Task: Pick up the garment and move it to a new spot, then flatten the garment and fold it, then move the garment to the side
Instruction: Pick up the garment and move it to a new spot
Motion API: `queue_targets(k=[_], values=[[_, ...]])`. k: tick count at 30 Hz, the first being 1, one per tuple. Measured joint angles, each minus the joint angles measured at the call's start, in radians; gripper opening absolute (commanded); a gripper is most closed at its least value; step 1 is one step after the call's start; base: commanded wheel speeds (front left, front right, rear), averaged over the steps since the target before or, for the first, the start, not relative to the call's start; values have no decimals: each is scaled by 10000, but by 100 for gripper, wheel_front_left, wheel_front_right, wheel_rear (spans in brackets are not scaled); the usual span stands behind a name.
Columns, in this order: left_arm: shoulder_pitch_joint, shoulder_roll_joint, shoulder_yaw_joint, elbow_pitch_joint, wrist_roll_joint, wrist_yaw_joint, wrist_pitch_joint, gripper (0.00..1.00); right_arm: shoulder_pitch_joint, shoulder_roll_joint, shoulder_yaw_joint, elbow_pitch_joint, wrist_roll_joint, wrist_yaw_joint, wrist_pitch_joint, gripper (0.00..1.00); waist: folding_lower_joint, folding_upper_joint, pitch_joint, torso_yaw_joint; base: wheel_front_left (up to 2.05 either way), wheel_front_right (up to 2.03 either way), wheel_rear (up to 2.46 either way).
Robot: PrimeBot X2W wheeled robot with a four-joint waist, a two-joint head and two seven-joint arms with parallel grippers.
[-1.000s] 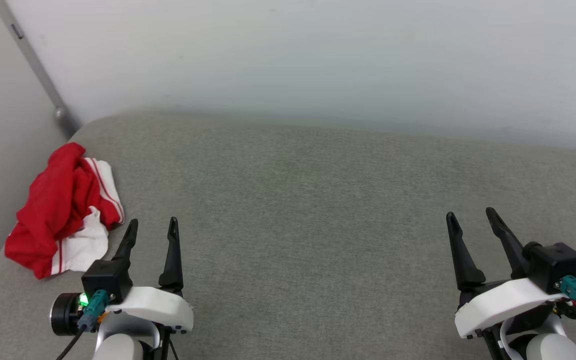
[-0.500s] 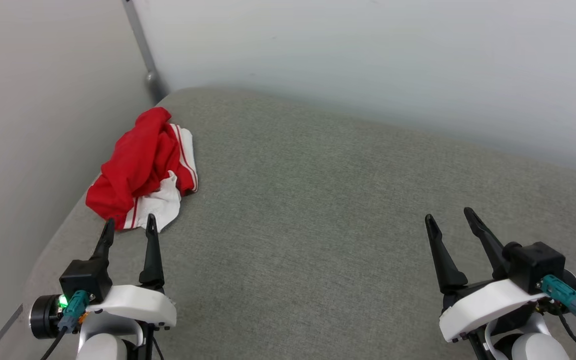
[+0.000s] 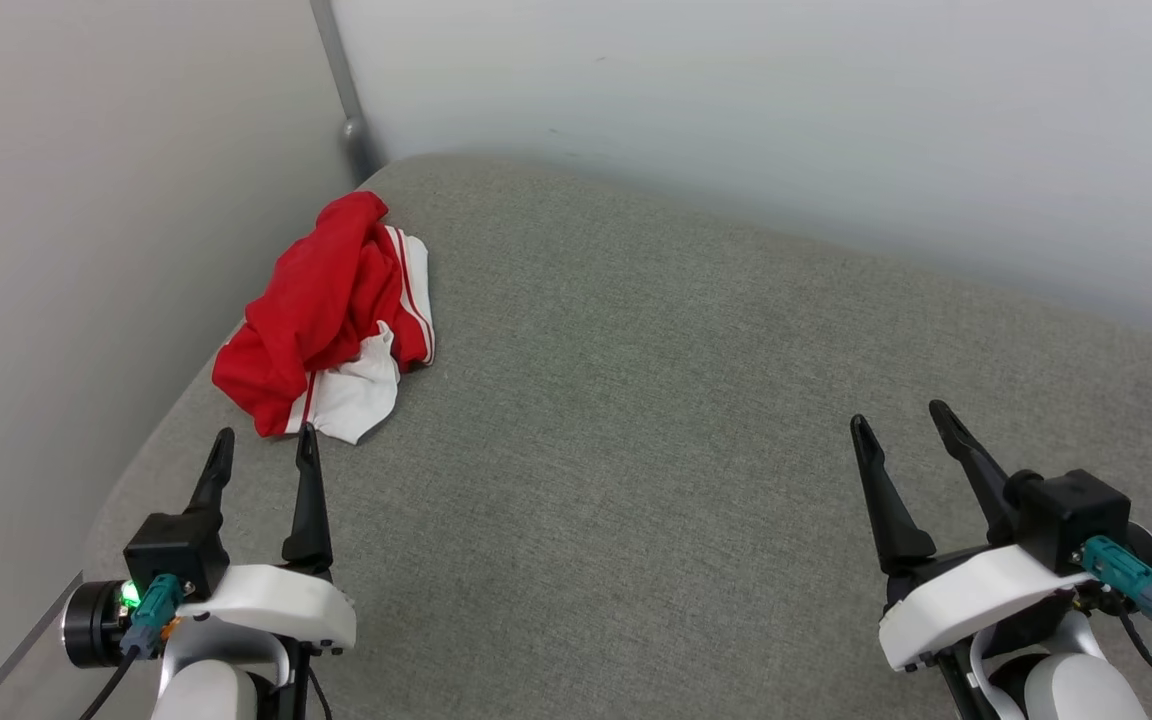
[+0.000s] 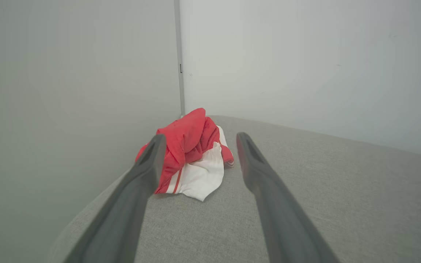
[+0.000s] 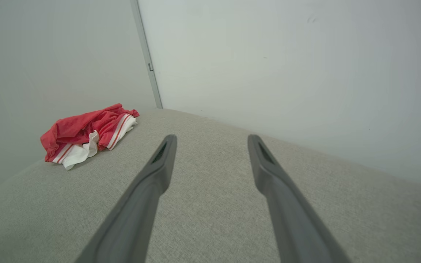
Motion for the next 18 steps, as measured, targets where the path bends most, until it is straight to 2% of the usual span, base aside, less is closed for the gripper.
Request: queue_targets(k=[5,9,14,18], values=[[-429,-6,-36,119,75,-10,0,100,-58,0,-31,-100,-151,0,121,100,0,0,147,41,0,0,0],[-1315,217,-17,428,48,-121,0,100,-337,2,-21,-295,-460,0,270,100,0,0,445,-8,0,0,0],[-3276,840,98,830,-244,-330,587,100,-747,2,61,-635,-802,0,527,100,0,0,1063,-205,0,0,0],[-4976,1569,171,1356,-748,-566,1825,100,-1122,-48,128,-871,-976,0,694,100,0,0,1702,-486,0,0,0]])
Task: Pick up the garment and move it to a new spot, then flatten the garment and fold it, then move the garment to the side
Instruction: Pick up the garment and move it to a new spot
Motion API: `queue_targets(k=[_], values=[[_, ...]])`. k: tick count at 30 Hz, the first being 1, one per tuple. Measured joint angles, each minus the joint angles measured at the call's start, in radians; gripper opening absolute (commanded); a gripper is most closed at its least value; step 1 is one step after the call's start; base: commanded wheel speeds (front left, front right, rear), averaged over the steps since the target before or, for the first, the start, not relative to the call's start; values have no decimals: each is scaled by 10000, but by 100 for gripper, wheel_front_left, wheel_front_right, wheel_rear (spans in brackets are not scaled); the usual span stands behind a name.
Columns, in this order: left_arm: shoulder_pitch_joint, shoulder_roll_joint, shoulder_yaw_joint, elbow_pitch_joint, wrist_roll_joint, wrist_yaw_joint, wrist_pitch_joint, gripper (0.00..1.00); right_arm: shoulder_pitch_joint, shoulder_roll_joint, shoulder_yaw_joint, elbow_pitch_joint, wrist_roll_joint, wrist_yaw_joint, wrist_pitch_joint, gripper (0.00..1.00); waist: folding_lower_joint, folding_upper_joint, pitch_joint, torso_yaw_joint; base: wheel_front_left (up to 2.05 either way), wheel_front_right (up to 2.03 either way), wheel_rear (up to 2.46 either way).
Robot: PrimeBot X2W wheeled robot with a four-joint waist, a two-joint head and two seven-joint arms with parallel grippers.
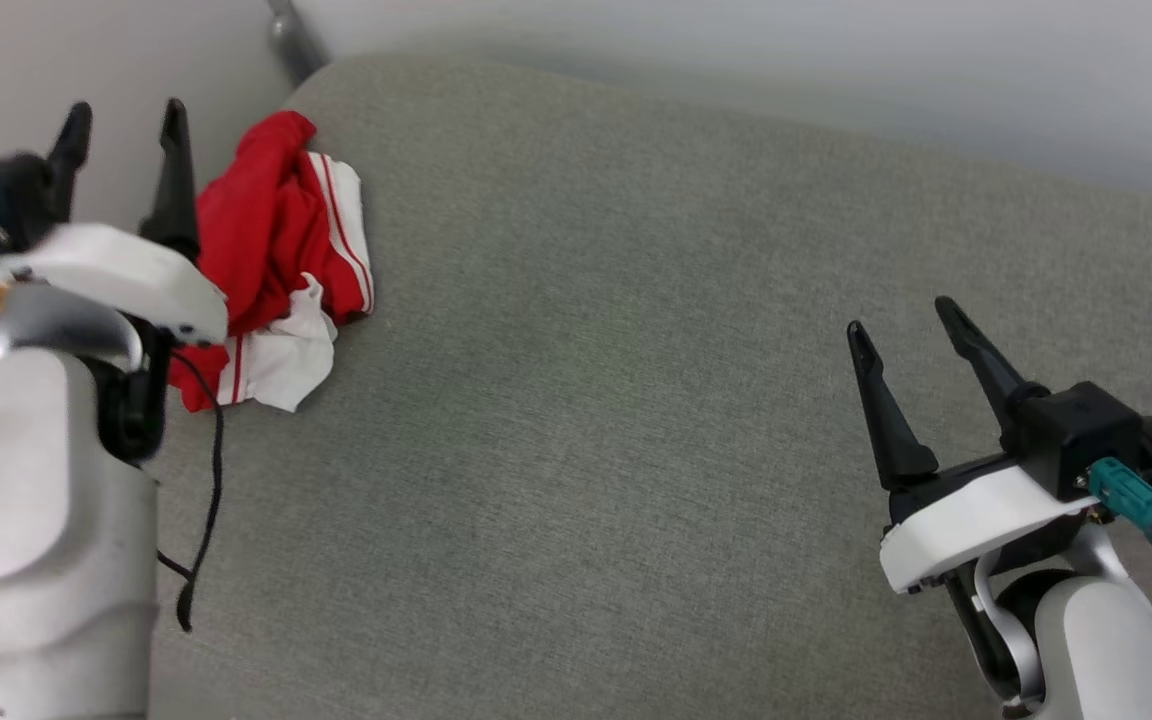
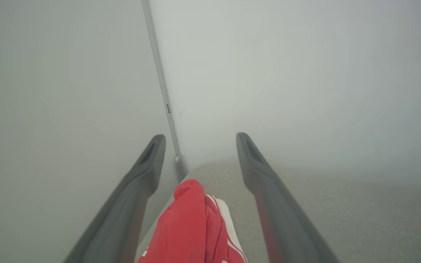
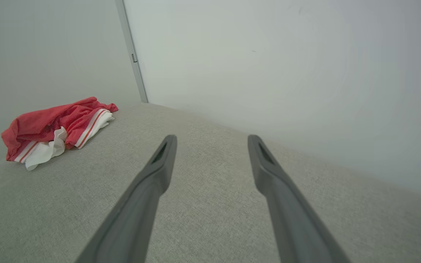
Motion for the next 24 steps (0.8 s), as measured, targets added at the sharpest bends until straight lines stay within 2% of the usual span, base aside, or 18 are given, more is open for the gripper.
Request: queue_targets(k=[8,13,18,24], values=[[-2238,1507,-213,1685,-1375,-194,3956,100,-789,-261,44,-38,-86,0,-23,100,1,0,1455,-705,0,0,0],[-2577,2370,-523,2568,-2332,-198,6055,100,-1179,-324,184,8,-84,0,-59,100,1,0,2330,-1159,0,0,0],[-2508,2815,-257,3409,-3185,-199,7287,100,-1490,-385,257,-92,-84,0,-36,100,2,0,3163,-1510,0,0,0],[-2320,3024,31,3804,-3511,-105,7547,100,-1717,-504,263,-297,-92,0,8,100,1,0,3922,-1814,0,0,0]])
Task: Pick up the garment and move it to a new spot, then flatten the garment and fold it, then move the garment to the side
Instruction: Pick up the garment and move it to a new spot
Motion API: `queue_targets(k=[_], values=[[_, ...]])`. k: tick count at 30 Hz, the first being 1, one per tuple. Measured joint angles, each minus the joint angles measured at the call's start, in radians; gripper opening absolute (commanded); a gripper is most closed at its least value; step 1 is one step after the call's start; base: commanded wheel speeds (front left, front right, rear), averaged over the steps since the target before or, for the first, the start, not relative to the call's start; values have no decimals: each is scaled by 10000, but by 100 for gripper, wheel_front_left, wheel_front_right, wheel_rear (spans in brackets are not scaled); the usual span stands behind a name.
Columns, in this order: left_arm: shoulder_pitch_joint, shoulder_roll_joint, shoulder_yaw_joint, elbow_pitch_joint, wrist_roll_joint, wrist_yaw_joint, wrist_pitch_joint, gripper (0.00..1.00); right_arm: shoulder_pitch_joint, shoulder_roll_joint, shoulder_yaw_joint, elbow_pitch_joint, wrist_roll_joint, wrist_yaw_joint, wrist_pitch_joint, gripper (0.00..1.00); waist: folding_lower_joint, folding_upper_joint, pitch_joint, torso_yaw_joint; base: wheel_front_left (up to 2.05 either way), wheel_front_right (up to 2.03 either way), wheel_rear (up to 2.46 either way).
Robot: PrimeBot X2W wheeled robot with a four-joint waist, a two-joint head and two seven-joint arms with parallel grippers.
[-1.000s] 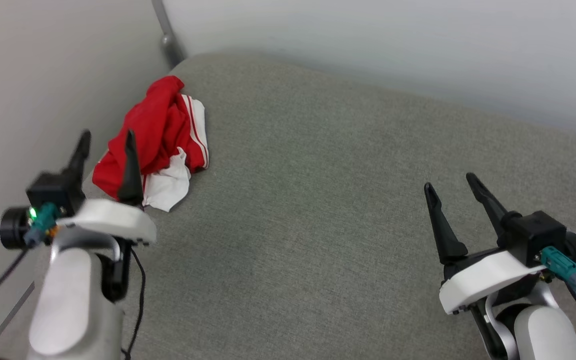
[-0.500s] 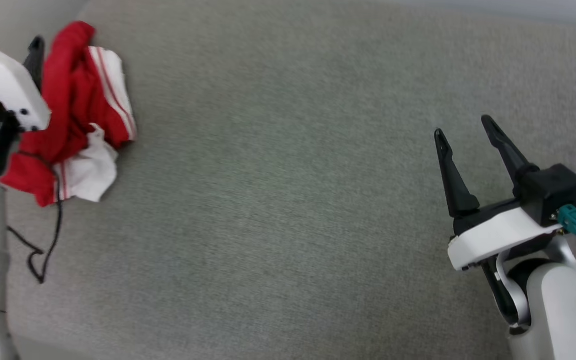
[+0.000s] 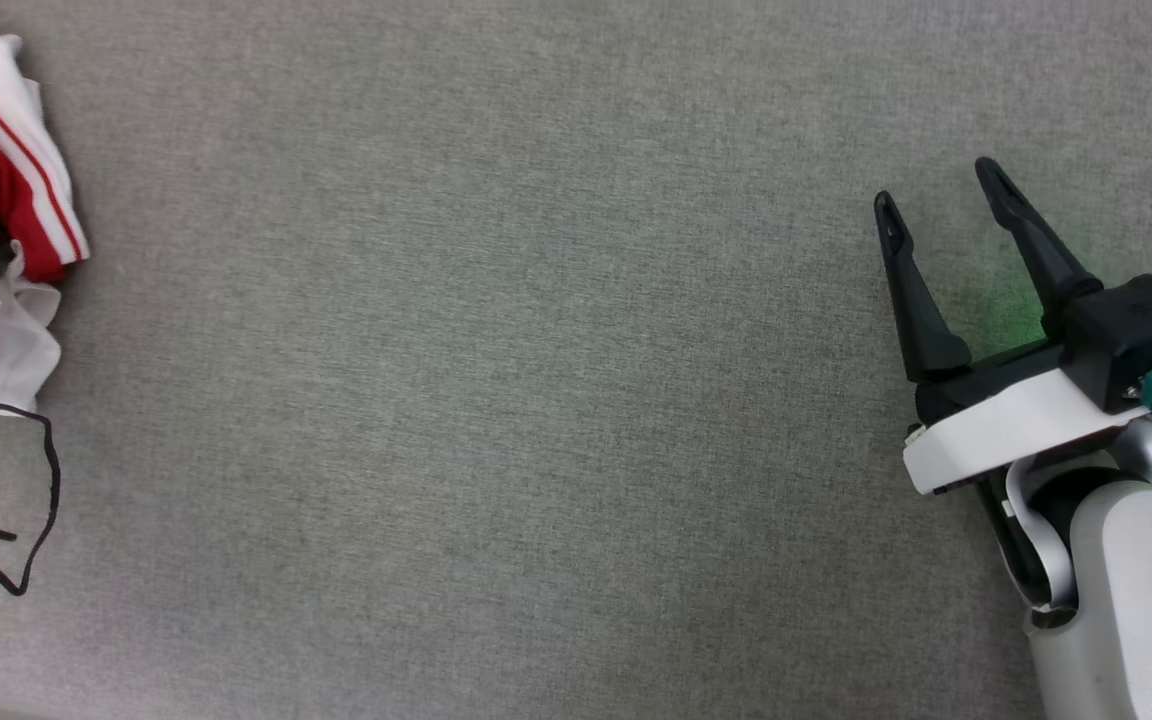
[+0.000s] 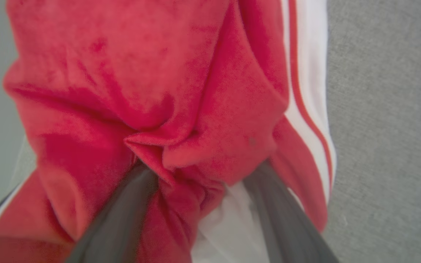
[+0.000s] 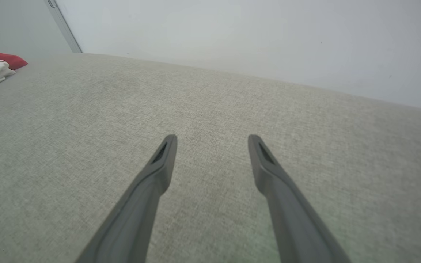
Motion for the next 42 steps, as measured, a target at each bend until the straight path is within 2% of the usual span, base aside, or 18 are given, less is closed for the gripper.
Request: queue_targets(k=[3,5,6,12,19,26,31,36,42], values=[[-7,36,113,96,-90,90,15,100,-32,-36,6,-42,-44,0,17,100,0,0,169,-117,0,0,0],[-7,46,142,127,-86,199,-134,30,-34,-35,4,-86,-59,0,31,100,0,0,163,-157,0,0,0],[-6,31,144,169,-90,232,-174,0,-34,-27,4,-105,-59,0,31,100,0,0,128,-167,0,0,0],[40,33,38,198,128,462,-838,0,-13,33,-59,-188,-65,0,-52,100,0,0,-243,-194,0,0,0],[-41,301,-40,-268,734,769,-2907,0,340,198,-328,29,17,0,-263,100,-1,0,-1133,-139,0,0,0],[-385,510,-280,-405,1319,757,-5028,0,949,424,-642,349,178,0,-502,100,-2,0,-2440,-115,0,0,0],[-805,535,-683,-318,1749,587,-6268,0,1446,497,-842,527,351,0,-621,100,-3,0,-3404,-174,0,0,0],[-1081,119,-1223,-357,2004,487,-6746,0,1981,533,-991,644,527,0,-675,100,-3,0,-4288,-362,0,0,0],[-856,-857,-1975,-784,2059,309,-6788,0,2450,550,-959,721,918,0,-686,100,-5,0,-5048,-971,0,0,0]])
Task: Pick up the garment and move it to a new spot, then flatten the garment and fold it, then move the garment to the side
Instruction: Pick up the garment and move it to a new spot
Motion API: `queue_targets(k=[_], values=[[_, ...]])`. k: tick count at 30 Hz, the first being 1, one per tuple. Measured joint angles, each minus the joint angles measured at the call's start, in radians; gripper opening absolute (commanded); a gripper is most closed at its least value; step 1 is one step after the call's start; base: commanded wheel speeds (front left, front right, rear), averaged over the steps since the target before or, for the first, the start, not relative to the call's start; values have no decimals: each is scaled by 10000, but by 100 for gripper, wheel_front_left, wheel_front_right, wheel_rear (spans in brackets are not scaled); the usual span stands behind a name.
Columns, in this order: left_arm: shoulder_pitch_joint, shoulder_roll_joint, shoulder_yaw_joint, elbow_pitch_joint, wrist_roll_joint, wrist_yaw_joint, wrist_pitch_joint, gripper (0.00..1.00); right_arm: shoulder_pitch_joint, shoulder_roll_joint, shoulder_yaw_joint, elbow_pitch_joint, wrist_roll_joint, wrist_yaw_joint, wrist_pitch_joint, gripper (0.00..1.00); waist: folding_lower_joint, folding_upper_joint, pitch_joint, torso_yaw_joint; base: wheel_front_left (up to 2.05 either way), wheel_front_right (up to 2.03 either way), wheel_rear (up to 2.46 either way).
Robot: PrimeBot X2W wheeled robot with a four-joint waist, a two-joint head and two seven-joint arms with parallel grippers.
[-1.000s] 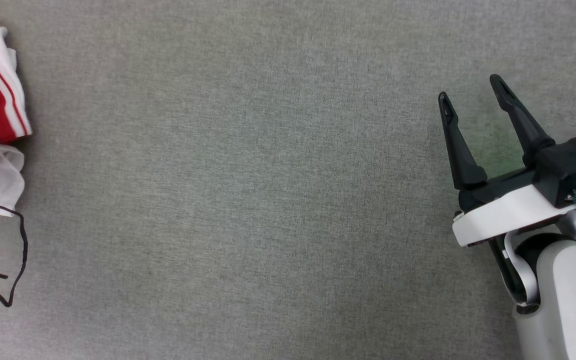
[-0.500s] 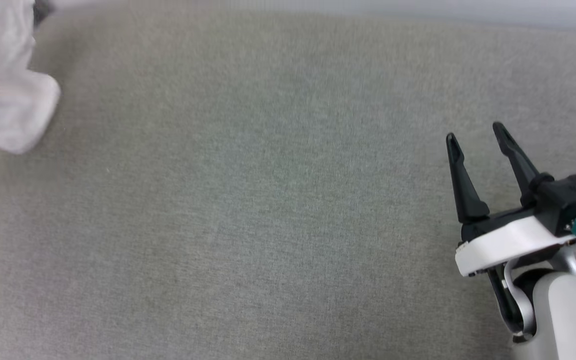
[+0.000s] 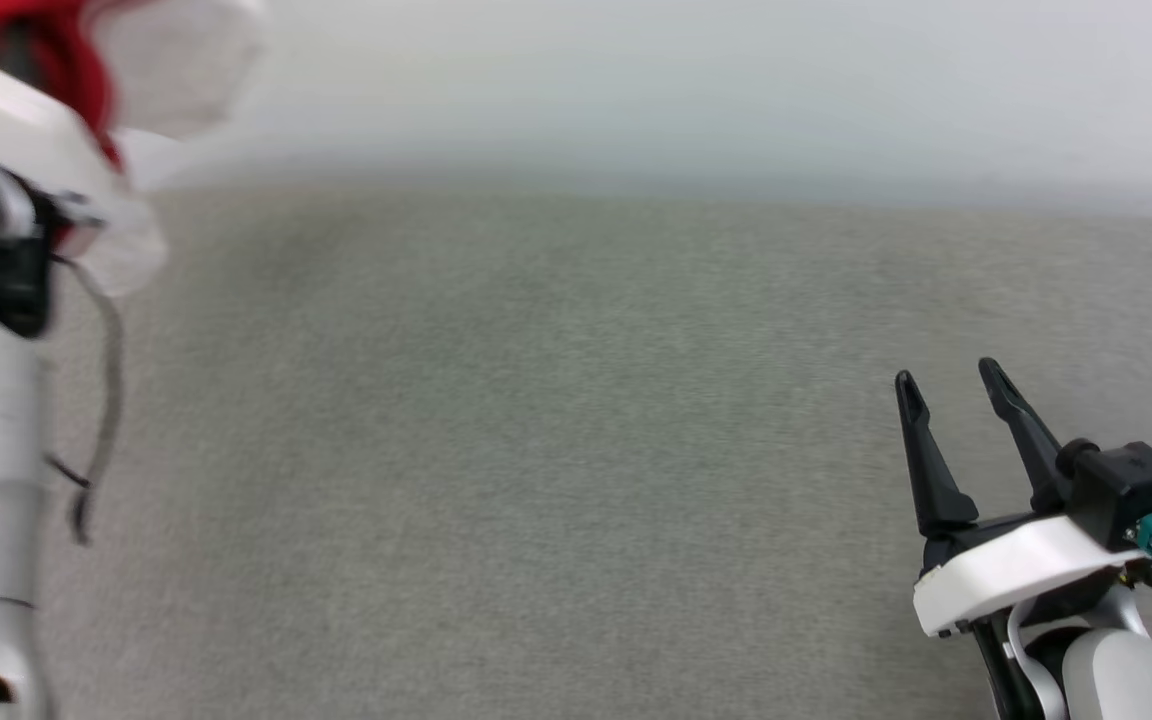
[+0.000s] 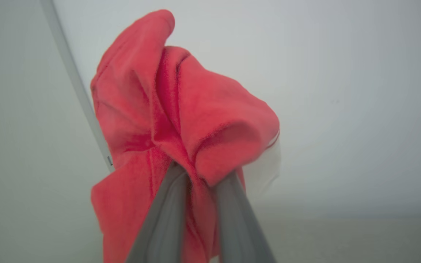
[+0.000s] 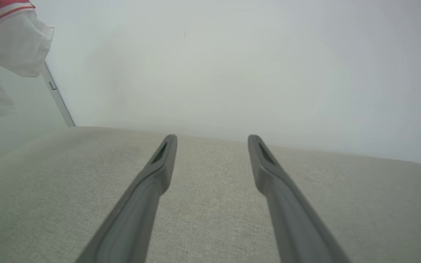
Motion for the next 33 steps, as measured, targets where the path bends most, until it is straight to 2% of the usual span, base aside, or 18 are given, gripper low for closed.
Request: queue_targets(k=[9,12,17,23,24,25,26,27,33], values=[[1204,-2276,-1490,-982,-430,-278,293,0,408,2,-86,-88,88,0,192,100,1,0,-542,-1280,0,0,0],[1855,-2851,-2006,-1266,-742,-349,479,0,447,0,-84,-151,144,0,268,100,1,0,-573,-1667,0,0,0],[3399,-3331,-2619,-1624,-1287,-387,606,0,618,0,-159,-222,211,0,276,100,1,0,-488,-2163,0,0,0],[5521,-3440,-2970,-1643,-1475,-199,493,0,681,2,-184,-293,282,0,278,100,2,0,-194,-2247,0,0,0],[5682,-3452,-2997,-1638,-1455,-157,428,32,680,0,-196,-301,286,0,278,100,2,0,-150,-2210,0,0,0],[5809,-3471,-2999,-1647,-1453,-98,295,71,678,0,-201,-303,291,0,278,100,2,0,-109,-2168,0,0,0],[5886,-3475,-3016,-1670,-1406,-38,153,96,674,2,-207,-301,291,0,276,100,2,0,-78,-2119,0,0,0],[5940,-3475,-3055,-1728,-1325,31,-13,100,671,4,-226,-305,291,0,276,100,2,0,-56,-2063,0,0,0],[5964,-3411,-3103,-2669,-610,566,-1638,100,669,4,-339,-244,295,0,291,100,2,0,-125,-1707,0,0,0]])
